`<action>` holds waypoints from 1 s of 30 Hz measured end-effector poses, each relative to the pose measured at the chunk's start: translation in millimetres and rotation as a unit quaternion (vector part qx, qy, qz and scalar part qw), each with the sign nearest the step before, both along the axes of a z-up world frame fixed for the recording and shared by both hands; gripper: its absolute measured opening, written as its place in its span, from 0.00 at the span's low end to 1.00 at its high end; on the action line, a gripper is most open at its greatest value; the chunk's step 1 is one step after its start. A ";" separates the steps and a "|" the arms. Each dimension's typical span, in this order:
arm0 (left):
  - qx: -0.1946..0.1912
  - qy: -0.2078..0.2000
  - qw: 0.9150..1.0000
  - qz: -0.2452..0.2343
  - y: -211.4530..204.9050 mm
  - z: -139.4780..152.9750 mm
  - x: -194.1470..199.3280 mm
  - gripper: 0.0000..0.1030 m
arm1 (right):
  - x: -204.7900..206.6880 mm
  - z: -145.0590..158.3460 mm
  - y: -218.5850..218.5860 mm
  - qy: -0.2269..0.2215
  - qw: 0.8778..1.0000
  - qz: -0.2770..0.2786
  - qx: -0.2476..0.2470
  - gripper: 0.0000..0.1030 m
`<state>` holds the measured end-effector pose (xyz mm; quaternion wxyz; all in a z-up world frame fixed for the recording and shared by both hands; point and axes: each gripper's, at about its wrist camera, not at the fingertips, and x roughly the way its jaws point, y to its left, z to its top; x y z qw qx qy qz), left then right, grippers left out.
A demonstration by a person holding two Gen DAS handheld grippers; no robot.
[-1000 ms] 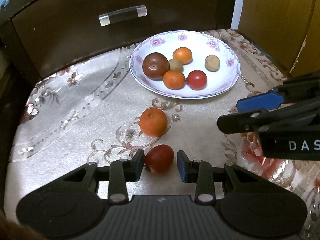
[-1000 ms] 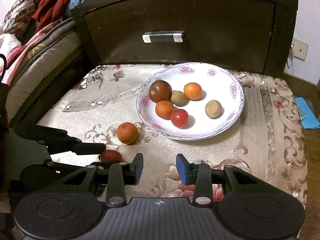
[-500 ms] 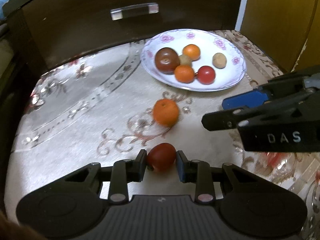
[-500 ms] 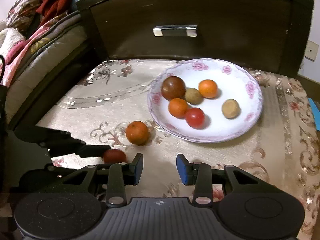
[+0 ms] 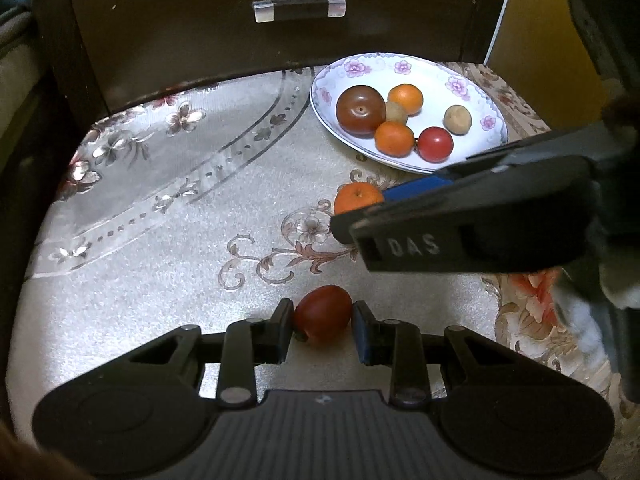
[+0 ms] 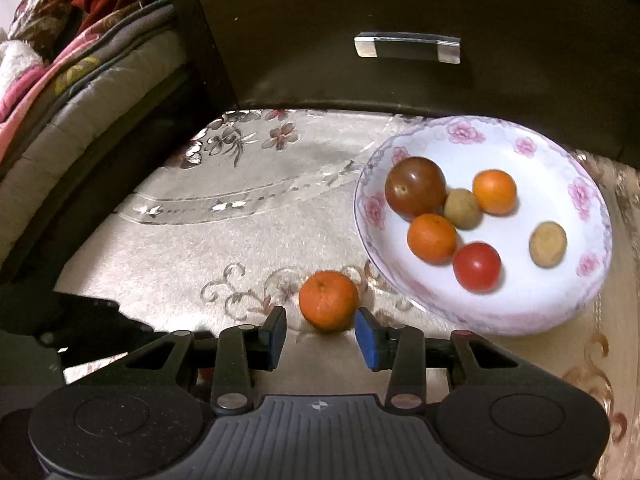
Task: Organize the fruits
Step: 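Grasp a red tomato with the left tool while the right tool grasps a mandarin, then carry the tomato and mandarin over the white bowl with both tools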
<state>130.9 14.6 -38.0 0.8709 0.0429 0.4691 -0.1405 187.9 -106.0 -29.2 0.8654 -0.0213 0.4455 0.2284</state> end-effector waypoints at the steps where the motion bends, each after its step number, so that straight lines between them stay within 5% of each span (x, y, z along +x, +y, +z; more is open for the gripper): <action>1: -0.002 0.002 1.000 0.000 -0.1 -0.8 0.2 0.39 | 2.4 -0.4 1.5 0.000 1.000 -0.001 -0.001 0.34; 11: 0.000 -0.003 1.000 0.001 -0.1 -1.4 0.9 0.38 | 4.5 -4.5 7.2 -0.006 1.000 0.004 -0.024 0.27; 30: 0.001 -0.001 0.999 -0.052 -32.5 -2.1 -14.7 0.38 | -57.1 2.0 -56.0 0.019 0.998 -0.003 -0.058 0.27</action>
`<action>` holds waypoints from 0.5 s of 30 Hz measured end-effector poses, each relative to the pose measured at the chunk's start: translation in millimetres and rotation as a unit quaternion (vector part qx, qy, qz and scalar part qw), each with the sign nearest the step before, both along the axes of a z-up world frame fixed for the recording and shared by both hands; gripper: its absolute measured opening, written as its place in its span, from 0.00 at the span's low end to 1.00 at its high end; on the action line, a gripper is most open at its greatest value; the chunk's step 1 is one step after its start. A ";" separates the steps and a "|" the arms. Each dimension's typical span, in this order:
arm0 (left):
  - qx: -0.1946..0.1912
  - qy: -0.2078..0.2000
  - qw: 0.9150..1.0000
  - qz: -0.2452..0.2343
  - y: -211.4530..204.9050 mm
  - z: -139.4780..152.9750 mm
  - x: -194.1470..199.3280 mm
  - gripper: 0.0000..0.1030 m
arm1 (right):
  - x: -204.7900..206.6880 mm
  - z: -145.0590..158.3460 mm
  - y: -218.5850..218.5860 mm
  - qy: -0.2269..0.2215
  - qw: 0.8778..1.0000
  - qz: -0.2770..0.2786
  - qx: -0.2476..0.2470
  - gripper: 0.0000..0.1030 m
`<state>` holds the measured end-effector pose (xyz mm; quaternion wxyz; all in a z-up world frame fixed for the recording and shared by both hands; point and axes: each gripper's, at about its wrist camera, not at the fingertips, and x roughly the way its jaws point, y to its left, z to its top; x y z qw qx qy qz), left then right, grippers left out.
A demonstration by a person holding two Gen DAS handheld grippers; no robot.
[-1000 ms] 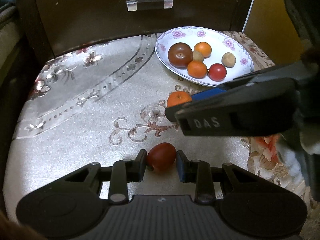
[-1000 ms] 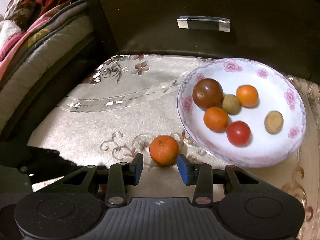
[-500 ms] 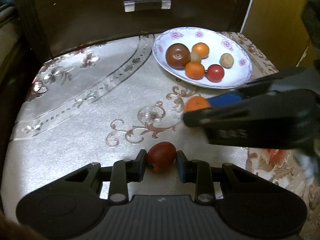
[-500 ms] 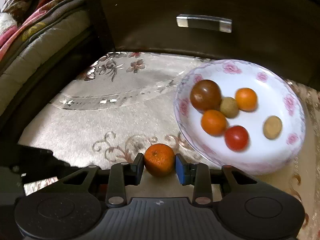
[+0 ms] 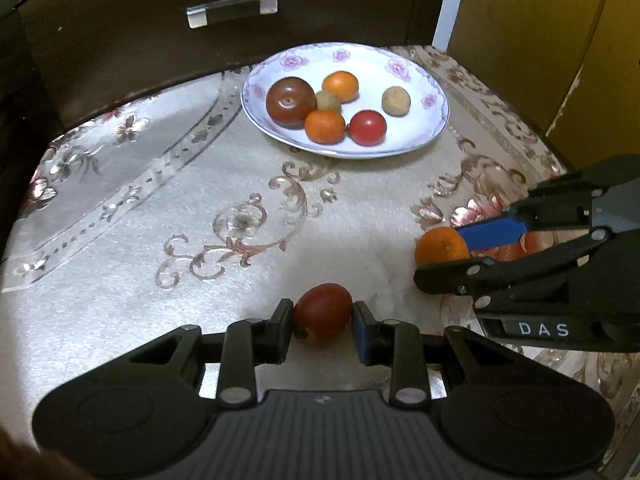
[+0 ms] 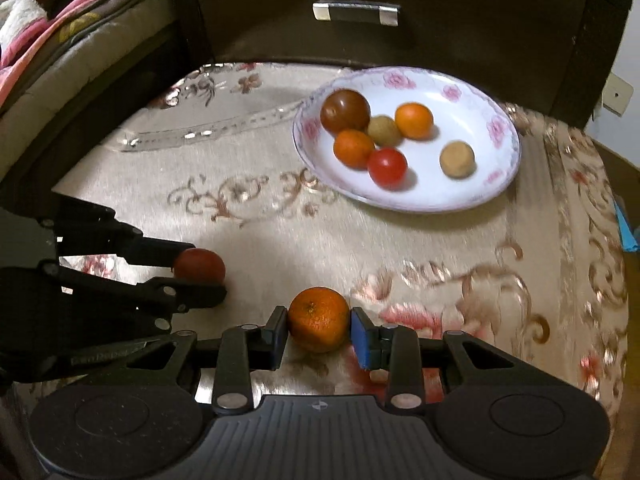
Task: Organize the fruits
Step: 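Carry the tomato and mandarin over the white bowl with both tools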
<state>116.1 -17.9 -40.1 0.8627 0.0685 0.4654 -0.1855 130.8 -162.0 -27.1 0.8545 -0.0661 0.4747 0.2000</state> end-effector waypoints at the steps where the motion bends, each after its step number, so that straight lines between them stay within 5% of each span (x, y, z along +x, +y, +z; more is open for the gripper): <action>1: 0.000 -0.002 1.000 -0.001 0.3 -0.3 0.1 0.38 | 0.2 0.1 0.3 0.000 1.000 0.001 0.001 0.27; 15: 0.009 -0.009 1.000 -0.011 -1.9 -3.2 3.1 0.43 | -0.1 0.8 -5.8 -0.009 1.000 0.009 0.020 0.29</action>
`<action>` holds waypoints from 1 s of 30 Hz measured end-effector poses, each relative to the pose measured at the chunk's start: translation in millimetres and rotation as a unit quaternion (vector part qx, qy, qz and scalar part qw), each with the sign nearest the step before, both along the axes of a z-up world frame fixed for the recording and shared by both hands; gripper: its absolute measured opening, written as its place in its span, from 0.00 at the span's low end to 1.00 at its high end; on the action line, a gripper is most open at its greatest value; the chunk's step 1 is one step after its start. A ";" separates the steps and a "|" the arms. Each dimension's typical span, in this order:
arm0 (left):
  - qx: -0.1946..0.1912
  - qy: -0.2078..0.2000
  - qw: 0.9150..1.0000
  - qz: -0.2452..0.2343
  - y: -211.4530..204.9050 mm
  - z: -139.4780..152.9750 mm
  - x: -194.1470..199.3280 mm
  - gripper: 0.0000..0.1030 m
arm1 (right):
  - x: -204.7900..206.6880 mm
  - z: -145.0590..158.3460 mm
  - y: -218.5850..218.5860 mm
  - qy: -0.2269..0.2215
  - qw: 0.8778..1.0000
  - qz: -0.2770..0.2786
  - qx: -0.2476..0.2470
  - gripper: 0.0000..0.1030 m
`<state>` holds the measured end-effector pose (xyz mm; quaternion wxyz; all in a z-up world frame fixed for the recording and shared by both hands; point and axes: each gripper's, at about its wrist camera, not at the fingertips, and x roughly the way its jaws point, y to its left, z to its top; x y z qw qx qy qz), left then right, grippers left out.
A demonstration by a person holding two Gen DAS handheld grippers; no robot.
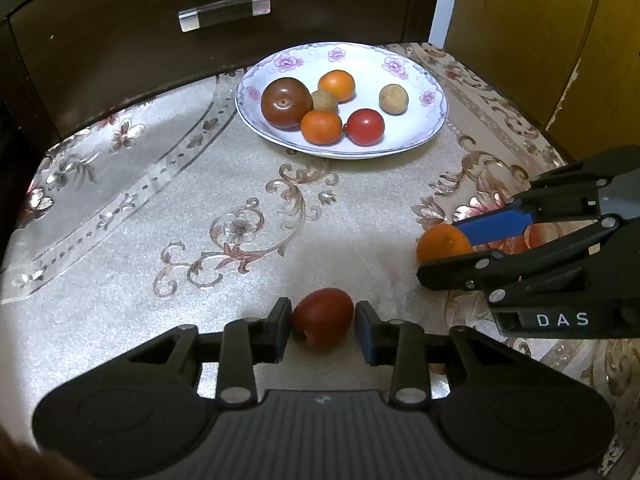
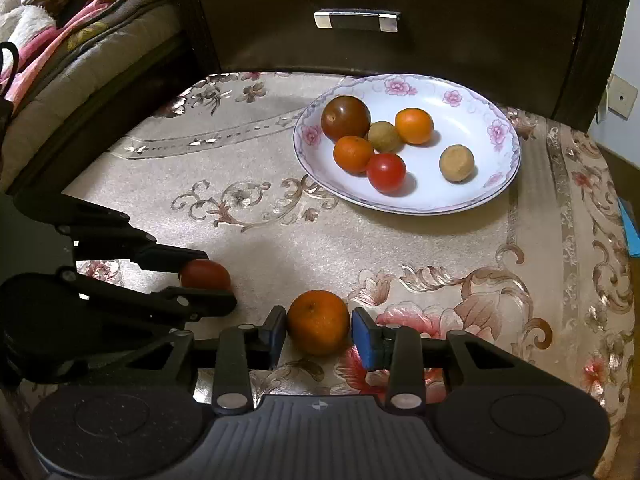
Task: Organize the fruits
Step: 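Carry the tomato and mandarin over the white bowl with both tools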
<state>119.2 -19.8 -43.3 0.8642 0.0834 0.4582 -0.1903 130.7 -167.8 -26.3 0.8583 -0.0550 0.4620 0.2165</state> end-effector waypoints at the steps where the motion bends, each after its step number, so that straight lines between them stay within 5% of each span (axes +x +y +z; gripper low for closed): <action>1: 0.002 0.000 1.000 0.000 -0.6 0.1 -0.2 0.43 | 0.2 -0.5 -0.6 0.002 1.000 0.000 0.002 0.29; 12: 0.008 0.003 1.000 0.004 -4.5 3.0 -1.9 0.39 | -0.4 -0.5 -0.5 0.007 1.000 0.009 0.001 0.26; 30: -0.009 -0.047 0.999 0.020 -23.6 32.0 29.6 0.39 | 18.0 29.1 -21.4 -0.028 0.999 -0.023 0.037 0.26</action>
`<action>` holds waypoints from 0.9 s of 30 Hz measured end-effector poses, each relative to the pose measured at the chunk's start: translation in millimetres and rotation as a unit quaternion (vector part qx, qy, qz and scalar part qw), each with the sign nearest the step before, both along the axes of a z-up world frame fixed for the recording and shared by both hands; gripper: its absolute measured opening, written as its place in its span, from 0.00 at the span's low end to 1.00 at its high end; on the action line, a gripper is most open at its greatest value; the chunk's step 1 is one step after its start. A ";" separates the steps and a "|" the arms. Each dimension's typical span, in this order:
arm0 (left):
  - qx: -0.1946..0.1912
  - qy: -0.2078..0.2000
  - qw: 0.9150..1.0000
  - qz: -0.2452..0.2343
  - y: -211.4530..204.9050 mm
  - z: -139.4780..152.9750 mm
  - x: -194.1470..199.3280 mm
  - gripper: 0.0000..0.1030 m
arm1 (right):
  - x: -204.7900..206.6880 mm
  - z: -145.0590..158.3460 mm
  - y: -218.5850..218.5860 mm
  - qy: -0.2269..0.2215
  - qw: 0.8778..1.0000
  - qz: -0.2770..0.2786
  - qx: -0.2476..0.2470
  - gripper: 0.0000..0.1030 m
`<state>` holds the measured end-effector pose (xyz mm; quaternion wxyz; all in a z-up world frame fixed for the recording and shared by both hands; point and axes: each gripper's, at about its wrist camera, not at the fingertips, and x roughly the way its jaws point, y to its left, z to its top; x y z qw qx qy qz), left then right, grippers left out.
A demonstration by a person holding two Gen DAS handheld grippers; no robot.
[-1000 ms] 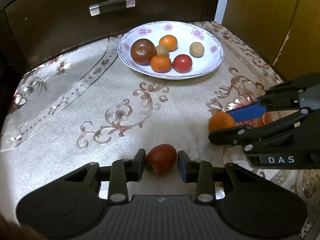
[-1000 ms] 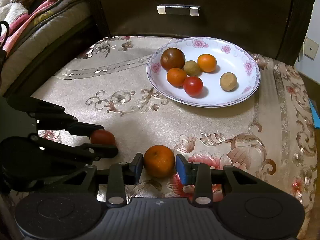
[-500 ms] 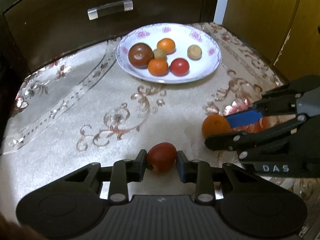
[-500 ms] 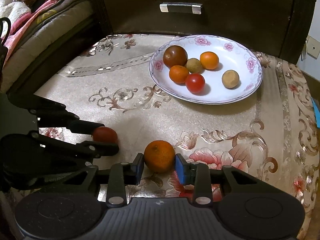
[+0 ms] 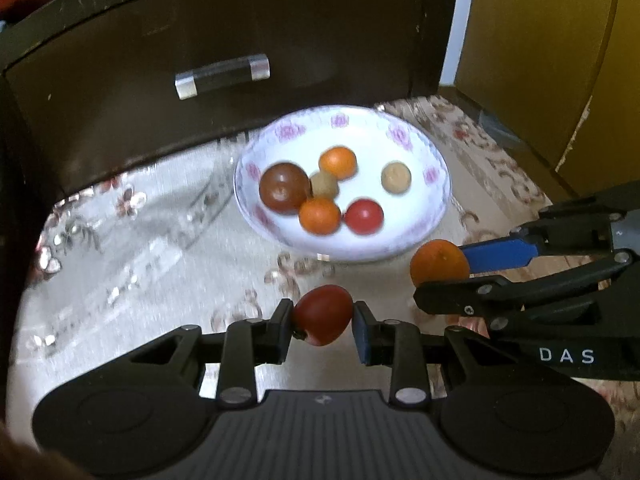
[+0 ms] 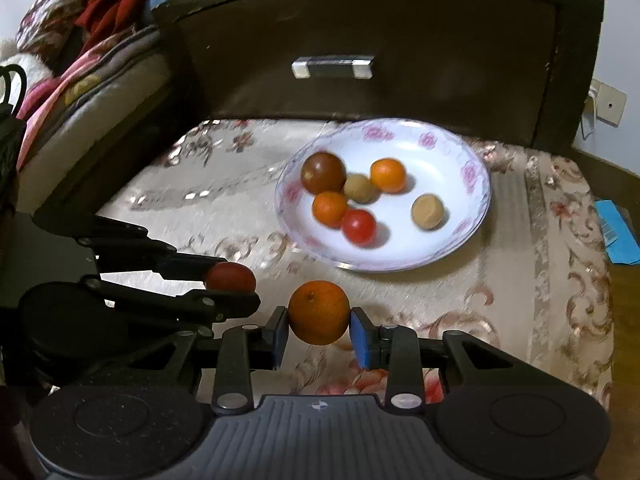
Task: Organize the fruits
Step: 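Carry the tomato and mandarin over the white bowl with both tools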
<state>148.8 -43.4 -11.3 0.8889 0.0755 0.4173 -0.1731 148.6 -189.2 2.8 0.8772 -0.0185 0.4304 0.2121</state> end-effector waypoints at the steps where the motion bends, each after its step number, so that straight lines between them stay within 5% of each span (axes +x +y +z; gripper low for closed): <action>1: 0.001 -0.003 1.000 0.001 -1.3 1.1 3.4 0.39 | 2.0 1.2 -1.9 -0.002 1.000 -0.003 0.001 0.26; 27: 0.002 -0.030 0.999 0.019 -26.2 -3.7 67.0 0.38 | 68.3 -3.8 -25.2 -0.022 0.998 -0.055 0.015 0.27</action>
